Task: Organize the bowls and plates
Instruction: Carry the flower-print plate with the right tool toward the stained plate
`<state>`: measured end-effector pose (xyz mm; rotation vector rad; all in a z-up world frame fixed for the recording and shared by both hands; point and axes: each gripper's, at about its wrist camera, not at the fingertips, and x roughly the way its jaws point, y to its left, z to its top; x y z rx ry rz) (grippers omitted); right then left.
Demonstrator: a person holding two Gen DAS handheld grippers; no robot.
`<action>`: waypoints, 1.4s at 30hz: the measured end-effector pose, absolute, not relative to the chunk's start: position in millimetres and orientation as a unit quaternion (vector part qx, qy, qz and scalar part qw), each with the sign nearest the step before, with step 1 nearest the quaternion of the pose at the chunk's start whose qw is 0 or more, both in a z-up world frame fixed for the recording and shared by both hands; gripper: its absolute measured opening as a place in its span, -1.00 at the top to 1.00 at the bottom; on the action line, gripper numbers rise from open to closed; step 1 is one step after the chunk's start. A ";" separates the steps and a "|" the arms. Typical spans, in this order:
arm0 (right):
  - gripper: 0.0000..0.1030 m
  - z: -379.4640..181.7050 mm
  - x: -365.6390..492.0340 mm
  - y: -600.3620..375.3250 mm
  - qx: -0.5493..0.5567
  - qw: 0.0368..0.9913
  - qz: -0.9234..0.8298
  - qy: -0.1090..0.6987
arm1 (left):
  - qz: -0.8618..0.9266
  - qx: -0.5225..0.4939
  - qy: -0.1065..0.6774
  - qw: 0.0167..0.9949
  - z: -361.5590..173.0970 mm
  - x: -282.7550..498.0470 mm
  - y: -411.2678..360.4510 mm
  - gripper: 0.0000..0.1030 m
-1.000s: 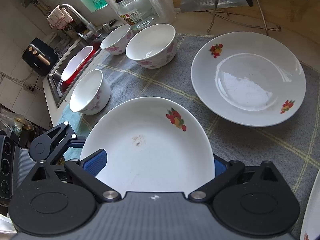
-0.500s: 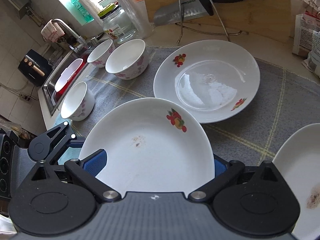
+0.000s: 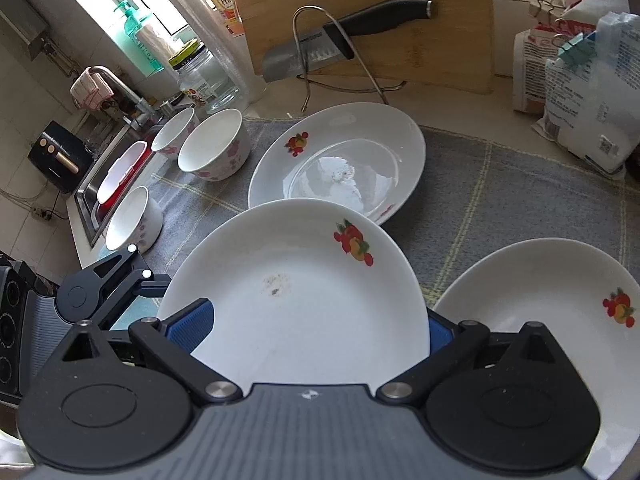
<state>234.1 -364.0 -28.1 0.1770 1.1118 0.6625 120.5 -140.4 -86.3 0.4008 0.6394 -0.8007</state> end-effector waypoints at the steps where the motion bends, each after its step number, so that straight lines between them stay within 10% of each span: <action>1: -1.00 -27.9 234.5 -368.9 0.084 0.795 0.306 0.517 | -0.382 0.191 0.303 0.852 -86.1 121.7 -144.8 -0.98; 42: -1.00 -44.8 233.5 -488.0 0.135 0.810 0.251 0.512 | -0.422 0.215 0.315 0.822 -101.2 168.4 -240.7 -0.98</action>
